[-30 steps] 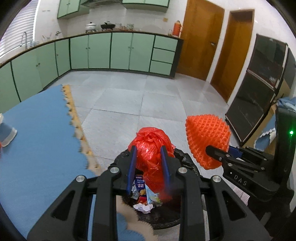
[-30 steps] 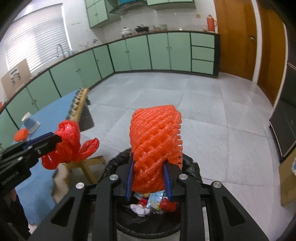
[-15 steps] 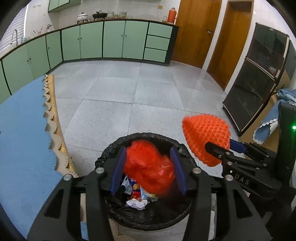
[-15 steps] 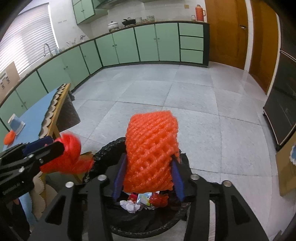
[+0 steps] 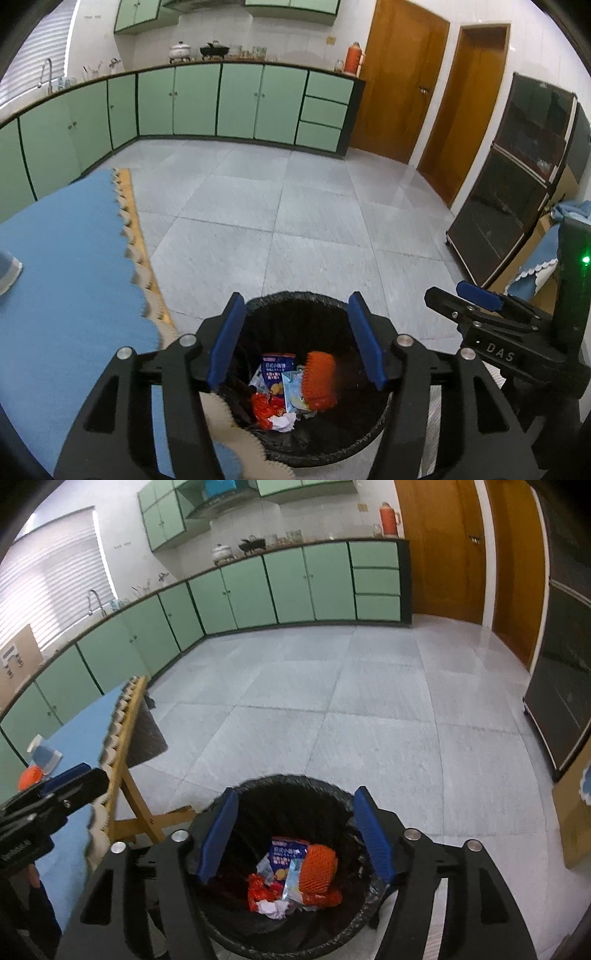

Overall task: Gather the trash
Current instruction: 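Move both grippers back over the table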

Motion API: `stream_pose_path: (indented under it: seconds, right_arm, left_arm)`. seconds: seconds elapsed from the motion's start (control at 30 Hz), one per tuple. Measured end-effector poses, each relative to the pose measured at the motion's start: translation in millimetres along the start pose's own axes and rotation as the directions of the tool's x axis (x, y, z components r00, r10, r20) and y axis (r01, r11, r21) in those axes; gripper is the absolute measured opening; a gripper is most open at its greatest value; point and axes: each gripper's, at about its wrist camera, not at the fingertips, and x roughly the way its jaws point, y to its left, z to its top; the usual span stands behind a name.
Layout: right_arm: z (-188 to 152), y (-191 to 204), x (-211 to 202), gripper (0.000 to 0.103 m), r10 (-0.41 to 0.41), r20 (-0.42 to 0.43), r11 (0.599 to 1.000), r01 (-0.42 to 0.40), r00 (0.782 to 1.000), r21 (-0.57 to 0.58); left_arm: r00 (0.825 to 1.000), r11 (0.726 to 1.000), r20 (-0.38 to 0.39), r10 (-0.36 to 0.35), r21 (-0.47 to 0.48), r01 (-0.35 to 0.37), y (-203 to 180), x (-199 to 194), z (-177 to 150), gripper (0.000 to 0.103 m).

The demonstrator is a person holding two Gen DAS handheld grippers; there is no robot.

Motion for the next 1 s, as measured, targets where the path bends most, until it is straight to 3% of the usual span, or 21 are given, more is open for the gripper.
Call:
stream_pose_path:
  seconds: [0.3,0.57,0.77,1.0]
  right_arm:
    - [22,58,-26,0.069,0.073,0.073,0.993,-0.065,0.995,-0.099]
    - [36,140,-18,0.070,0.183,0.082,0.965,-0.164,0.980,-0.203]
    - [44,219,1,0.070,0.294,0.065,0.920,-0.264,0.954,-0.290]
    - [39,309,28,0.072,0.388,0.029,0.857,-0.349,0.921,-0.379]
  left_arm:
    - [0.992,0.997,0.097,0.079,-0.030,-0.076,31,-50,11,0.064]
    - [0.969,0.977,0.147,0.198,-0.113,-0.183,93,-92,11,0.067]
    - [0.929,0.931,0.161,0.333,-0.210,-0.298,161,-127,2,0.067]
    - [0.862,0.849,0.140,0.487,-0.305,-0.431,237,-164,-13,0.067]
